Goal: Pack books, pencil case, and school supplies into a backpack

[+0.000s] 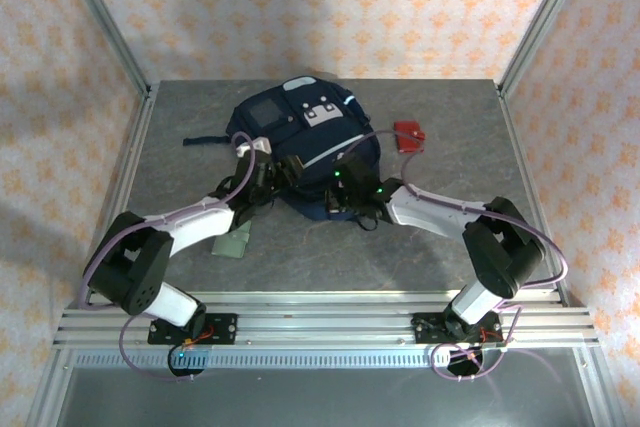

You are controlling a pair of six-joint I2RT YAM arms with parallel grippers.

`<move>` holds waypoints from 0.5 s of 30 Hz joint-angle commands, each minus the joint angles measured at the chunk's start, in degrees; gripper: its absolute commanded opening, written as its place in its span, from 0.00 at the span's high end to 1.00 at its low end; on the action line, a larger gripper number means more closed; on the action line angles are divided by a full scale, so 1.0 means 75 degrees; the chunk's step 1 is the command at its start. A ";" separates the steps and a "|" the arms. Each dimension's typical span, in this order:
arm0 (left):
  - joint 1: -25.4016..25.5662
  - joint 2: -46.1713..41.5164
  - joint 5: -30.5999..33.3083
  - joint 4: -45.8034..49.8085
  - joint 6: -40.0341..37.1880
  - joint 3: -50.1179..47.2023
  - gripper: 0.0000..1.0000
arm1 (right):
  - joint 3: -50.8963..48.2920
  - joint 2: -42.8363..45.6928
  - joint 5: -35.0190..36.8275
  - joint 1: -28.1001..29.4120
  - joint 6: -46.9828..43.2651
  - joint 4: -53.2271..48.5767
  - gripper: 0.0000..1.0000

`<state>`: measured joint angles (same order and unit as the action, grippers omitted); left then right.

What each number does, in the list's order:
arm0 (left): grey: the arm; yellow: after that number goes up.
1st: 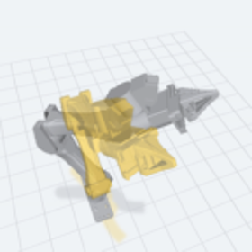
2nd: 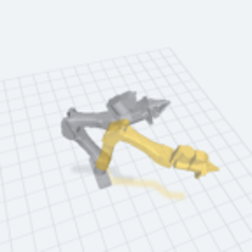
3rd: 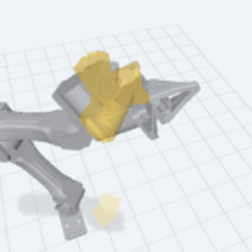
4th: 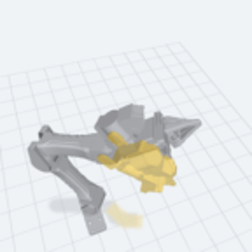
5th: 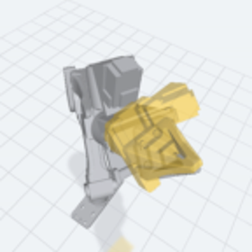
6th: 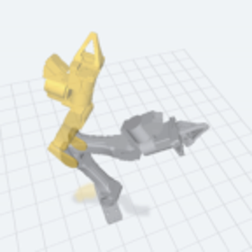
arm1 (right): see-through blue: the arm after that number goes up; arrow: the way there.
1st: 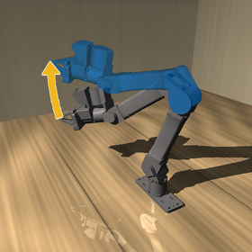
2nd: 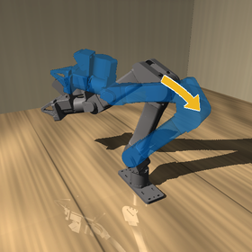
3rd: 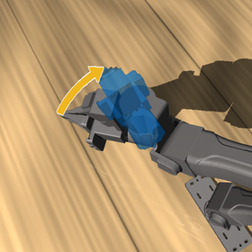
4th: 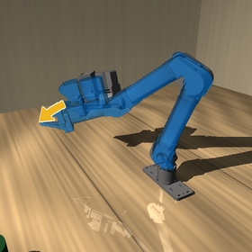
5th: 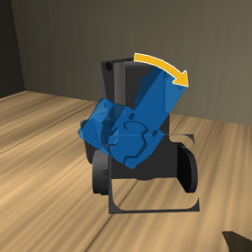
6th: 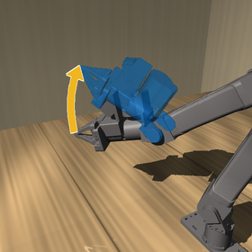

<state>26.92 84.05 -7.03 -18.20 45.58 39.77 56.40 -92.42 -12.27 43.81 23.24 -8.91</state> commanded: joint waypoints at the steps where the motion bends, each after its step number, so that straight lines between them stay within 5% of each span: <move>1: 0.0412 -0.0646 0.0713 0.0507 0.0448 -0.0423 0.29 | 0.0142 -0.0204 -0.0354 0.0183 0.0346 0.0580 1.00; 8: 0.0945 -0.1016 0.1322 0.0537 0.1277 -0.1045 0.25 | 0.0273 -0.0542 -0.0508 0.0413 0.0416 0.0812 1.00; 15: 0.1010 -0.0018 0.1520 0.0252 0.1561 -0.0488 0.18 | 0.0273 -0.0554 -0.0468 0.0427 0.0360 0.0866 1.00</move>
<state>34.04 81.21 1.26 -14.79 55.57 33.63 56.90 -96.31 -15.07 46.37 25.54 -4.16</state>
